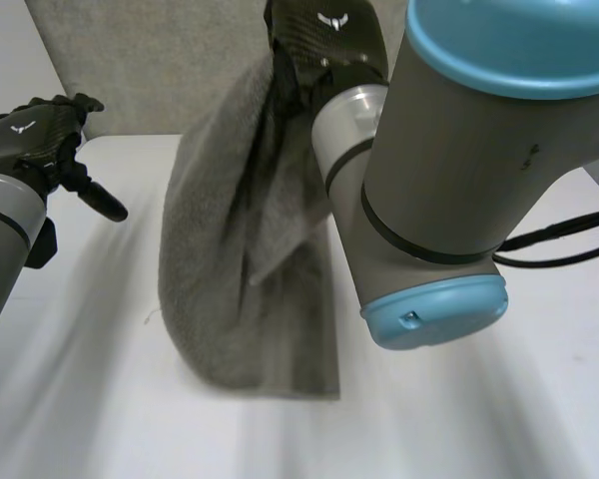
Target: Fold the towel.
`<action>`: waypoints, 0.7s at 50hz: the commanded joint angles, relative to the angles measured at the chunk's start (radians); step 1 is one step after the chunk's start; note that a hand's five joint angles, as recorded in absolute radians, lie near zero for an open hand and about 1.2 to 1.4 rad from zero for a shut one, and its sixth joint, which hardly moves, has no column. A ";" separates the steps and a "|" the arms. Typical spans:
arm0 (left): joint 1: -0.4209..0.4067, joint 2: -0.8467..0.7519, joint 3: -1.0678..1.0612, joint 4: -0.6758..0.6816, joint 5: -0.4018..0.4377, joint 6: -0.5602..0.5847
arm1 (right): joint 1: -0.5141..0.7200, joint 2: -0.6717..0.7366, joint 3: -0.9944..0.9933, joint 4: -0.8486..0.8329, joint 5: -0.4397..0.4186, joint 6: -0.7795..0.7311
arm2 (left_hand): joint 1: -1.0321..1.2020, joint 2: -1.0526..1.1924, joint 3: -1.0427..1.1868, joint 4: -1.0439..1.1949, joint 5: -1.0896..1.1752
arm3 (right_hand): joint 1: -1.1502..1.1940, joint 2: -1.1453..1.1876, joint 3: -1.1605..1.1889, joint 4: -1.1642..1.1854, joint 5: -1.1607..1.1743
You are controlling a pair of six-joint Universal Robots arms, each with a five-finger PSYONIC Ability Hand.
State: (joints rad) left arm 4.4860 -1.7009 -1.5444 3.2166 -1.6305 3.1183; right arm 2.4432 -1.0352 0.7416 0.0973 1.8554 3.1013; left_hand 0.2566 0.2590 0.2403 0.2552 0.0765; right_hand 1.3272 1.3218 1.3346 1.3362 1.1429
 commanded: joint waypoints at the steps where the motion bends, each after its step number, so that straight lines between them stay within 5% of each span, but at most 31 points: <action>1: -0.005 -0.013 -0.003 -0.004 0.001 -0.018 | -0.052 -0.008 0.159 0.038 -0.016 -0.072 | -0.061 -0.063 -0.044 -0.059 -0.055 | 0.069 0.074 0.062 0.060 0.079; 12: -0.054 -0.052 -0.048 -0.009 0.009 -0.010 | -0.299 0.009 0.516 0.122 -0.099 -0.616 | -0.055 -0.057 -0.038 -0.053 -0.049 | -0.036 -0.030 -0.043 -0.045 -0.026; 14: -0.096 -0.066 -0.052 -0.009 0.009 -0.004 | -0.358 0.001 0.582 0.085 -0.116 -0.638 | -0.052 -0.054 -0.036 -0.051 -0.046 | -1.153 -1.147 -1.160 -1.162 -1.143; 31: -0.217 -0.082 -0.204 -0.052 0.009 0.000 | -0.352 -0.177 0.567 0.084 -0.343 -0.529 | 0.001 -0.001 0.017 0.002 0.007 | -1.153 -1.147 -1.160 -1.162 -1.143; 35: -0.234 -0.082 -0.270 -0.054 0.009 0.012 | -0.342 -0.139 0.462 0.197 -0.396 -0.539 | 0.019 0.016 0.035 0.020 0.024 | -1.153 -1.147 -1.160 -1.162 -1.143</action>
State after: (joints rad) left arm 4.2733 -1.7842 -1.7436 3.1677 -1.6215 3.1188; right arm 2.0890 -1.2031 1.3091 0.1919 1.5160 2.5613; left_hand 0.2586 0.2626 0.2457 0.2574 0.0797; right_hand 0.2303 0.2395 0.2399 0.2476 0.0580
